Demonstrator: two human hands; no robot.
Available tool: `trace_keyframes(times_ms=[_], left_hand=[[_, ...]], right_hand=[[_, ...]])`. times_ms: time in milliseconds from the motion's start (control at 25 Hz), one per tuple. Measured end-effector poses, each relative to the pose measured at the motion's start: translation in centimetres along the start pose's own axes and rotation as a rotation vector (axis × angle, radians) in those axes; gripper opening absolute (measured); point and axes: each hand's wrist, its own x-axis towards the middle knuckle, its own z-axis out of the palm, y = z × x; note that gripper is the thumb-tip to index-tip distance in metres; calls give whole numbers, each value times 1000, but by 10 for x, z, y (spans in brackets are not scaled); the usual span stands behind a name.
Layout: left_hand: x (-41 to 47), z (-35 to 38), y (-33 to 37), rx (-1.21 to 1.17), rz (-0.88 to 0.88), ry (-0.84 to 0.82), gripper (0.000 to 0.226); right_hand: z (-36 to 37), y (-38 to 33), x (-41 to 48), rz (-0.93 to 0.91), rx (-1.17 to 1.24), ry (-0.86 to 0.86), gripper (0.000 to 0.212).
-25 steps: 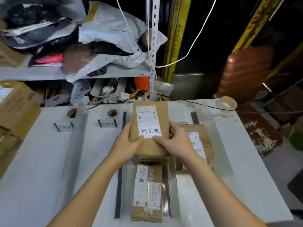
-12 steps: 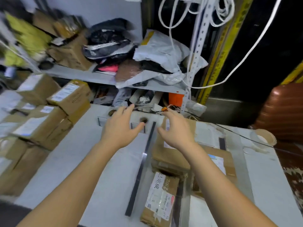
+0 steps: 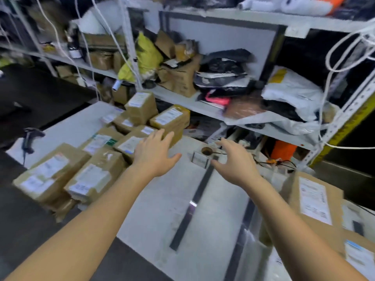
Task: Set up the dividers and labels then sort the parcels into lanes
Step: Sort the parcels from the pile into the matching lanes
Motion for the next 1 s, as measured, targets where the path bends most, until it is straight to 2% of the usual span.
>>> trace_keyframes(times_ms=[280, 480, 800, 1000], left_hand=[[8, -10, -186, -8, -8, 17, 75], [29, -11, -271, -9, -26, -23, 76], [78, 2, -351, -40, -67, -64, 74], [117, 26, -356, -122, -62, -185, 74]], right_hand=[[64, -150, 58, 21, -14, -25, 64], [99, -213, 94, 45, -3, -46, 61], [153, -247, 182, 32, 92, -71, 61], [175, -230, 212, 163, 163, -84, 59]])
